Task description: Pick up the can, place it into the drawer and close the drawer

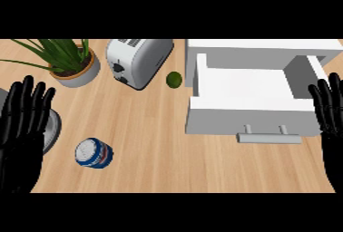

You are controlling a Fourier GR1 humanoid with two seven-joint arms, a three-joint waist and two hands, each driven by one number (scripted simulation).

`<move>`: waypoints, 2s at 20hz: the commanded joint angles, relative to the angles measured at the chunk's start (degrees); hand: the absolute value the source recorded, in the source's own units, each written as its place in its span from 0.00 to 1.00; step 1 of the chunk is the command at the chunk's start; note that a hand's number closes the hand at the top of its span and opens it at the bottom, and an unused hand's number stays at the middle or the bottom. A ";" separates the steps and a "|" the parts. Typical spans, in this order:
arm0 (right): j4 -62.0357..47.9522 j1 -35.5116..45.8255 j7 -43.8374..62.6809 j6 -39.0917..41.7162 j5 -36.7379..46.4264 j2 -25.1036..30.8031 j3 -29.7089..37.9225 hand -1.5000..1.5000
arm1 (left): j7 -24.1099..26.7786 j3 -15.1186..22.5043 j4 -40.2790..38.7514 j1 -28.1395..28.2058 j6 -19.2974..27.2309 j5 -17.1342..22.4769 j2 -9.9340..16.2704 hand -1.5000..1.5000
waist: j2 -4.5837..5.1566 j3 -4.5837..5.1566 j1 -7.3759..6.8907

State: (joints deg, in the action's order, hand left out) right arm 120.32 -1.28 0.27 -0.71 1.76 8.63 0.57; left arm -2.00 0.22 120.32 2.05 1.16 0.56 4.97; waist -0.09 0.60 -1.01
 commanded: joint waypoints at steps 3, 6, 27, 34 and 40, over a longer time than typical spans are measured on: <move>-1.79 4.37 0.56 -0.02 -0.32 -0.13 1.69 0.00 | 1.21 5.10 7.17 4.51 -2.10 -1.08 -1.36 0.00 | 0.01 -0.60 0.68; 0.77 5.25 1.25 0.35 -3.12 -0.04 3.21 0.00 | 3.40 5.85 8.04 5.47 -6.65 2.83 0.23 0.00 | -0.01 -0.58 0.79; -4.25 -11.15 2.51 5.02 -6.14 -2.06 6.96 0.00 | -18.55 6.57 14.83 18.91 -1.57 -3.14 -1.43 0.00 | 0.04 -0.62 0.91; -2.42 -7.96 6.83 3.37 -5.13 -2.93 7.52 0.00 | -17.85 1.96 5.39 9.51 -0.97 -2.16 -1.79 0.00 | 0.12 -0.60 1.12; 0.14 -13.01 4.74 5.62 -5.65 -3.70 8.59 0.00 | -10.26 -2.04 -1.81 11.20 -3.75 -0.28 -0.83 0.00 | 0.07 -0.59 1.11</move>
State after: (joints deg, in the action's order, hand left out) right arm 119.69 -14.53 4.23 4.91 -3.39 4.93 7.75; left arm -15.89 1.86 124.18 15.05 -1.06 -1.46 3.05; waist -0.04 0.00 0.09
